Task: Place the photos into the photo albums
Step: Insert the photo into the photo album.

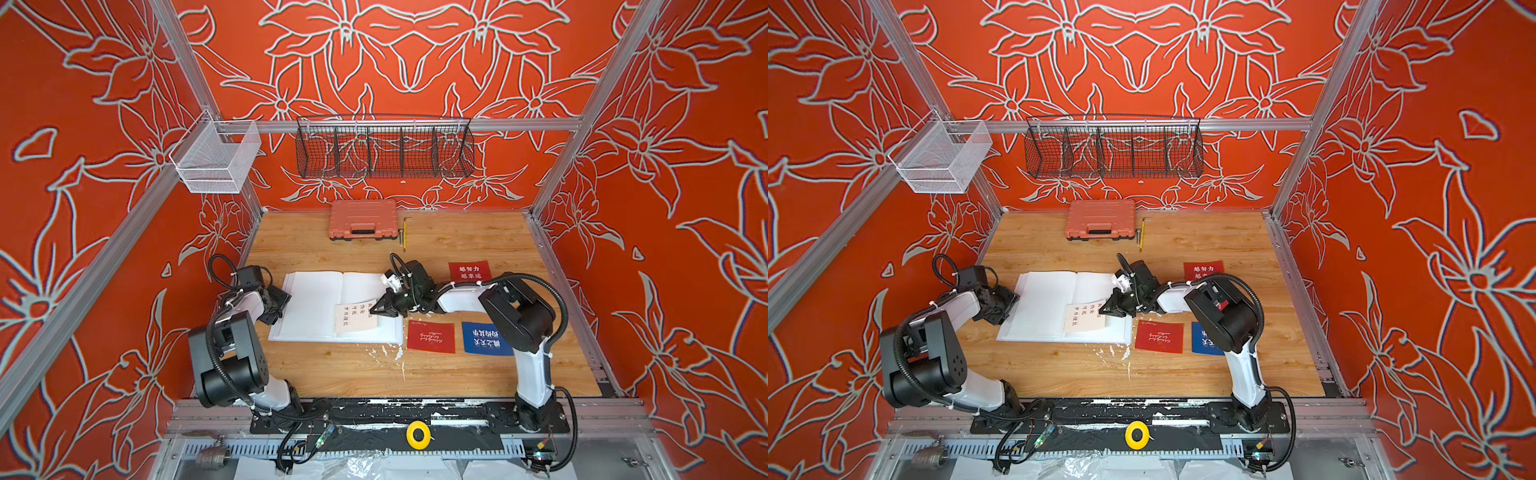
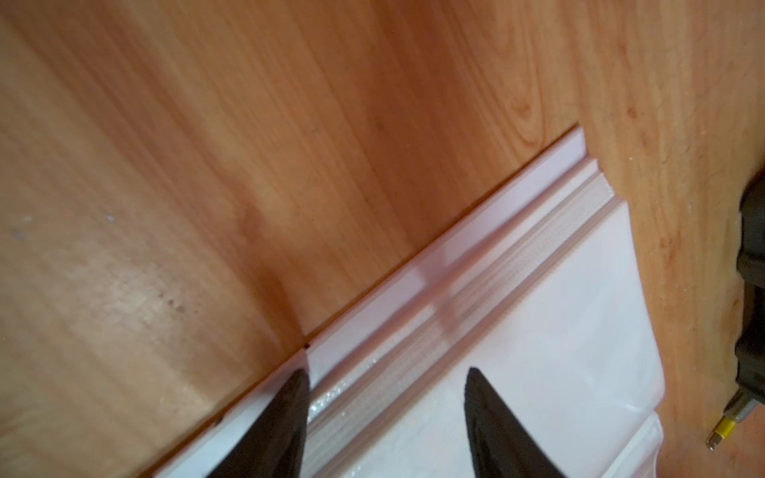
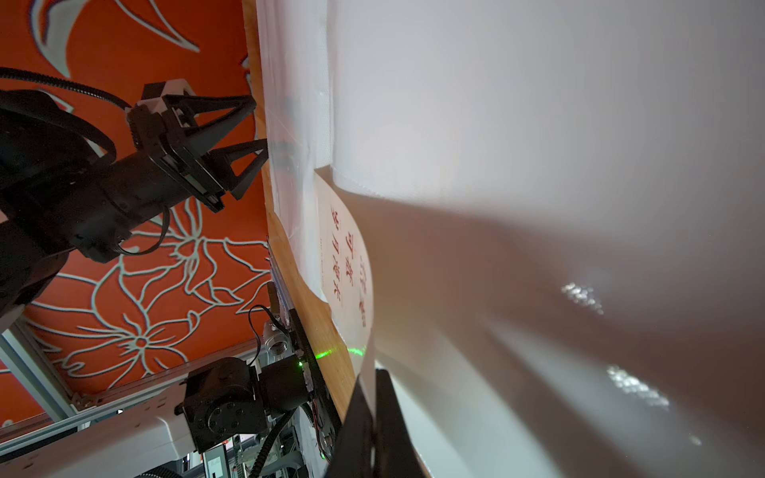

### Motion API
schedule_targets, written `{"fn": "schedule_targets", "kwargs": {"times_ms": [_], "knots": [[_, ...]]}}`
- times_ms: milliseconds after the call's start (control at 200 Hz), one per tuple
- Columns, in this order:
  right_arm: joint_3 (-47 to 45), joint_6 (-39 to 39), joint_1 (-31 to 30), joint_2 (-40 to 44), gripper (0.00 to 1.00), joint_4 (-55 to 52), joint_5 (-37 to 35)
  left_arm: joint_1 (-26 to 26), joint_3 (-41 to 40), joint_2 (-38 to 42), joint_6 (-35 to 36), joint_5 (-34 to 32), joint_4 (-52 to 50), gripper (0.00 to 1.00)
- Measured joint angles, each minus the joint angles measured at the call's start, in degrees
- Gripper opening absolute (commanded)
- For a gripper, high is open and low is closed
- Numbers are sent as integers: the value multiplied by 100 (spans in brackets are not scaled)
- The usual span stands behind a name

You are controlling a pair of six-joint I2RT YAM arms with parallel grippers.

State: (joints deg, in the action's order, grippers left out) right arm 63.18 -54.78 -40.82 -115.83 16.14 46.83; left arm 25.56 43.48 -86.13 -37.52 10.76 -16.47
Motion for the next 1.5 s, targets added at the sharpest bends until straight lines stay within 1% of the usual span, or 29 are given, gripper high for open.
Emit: {"fn": "schedule_targets", "kwargs": {"times_ms": [240,510,796,1501], "knots": [[0,-170,0,-61,0,293,76,2,-44,-11,-2,46,116,58],[0,-238,-7,-63,0,363,83,33,-63,-15,-2,111,170,58],[0,-317,-170,-125,0,433,79,33,-63,-20,-4,120,186,58],[170,-546,-271,-278,0,546,-144,37,-63,-20,-26,155,199,58]]}}
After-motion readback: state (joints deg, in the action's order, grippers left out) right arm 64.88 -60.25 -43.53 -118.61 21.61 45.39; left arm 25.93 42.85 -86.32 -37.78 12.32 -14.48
